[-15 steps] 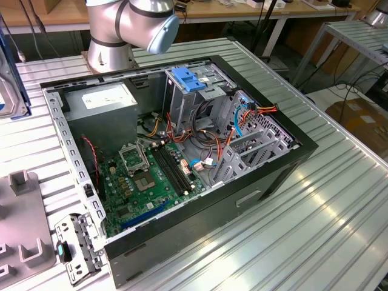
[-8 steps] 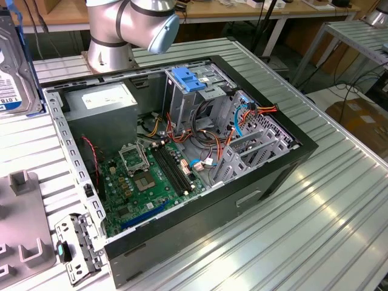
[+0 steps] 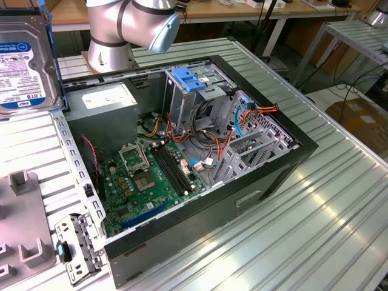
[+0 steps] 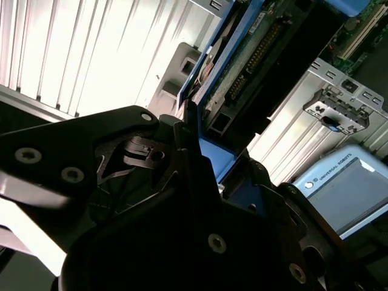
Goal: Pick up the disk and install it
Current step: 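Pick up the disk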
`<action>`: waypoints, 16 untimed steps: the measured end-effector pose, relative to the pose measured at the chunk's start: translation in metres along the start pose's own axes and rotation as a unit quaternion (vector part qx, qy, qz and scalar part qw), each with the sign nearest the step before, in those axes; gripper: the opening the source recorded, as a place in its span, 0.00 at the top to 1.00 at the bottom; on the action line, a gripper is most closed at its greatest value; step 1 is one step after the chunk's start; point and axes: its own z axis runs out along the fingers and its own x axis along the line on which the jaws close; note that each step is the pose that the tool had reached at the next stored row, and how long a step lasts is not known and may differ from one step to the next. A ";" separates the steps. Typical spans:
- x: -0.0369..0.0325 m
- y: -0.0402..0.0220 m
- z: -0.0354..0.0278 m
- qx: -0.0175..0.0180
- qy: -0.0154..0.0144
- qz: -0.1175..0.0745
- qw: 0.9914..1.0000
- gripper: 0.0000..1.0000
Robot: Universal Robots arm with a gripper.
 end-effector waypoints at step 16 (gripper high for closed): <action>-0.0030 -0.0528 0.0014 0.000 0.000 0.000 1.000 0.63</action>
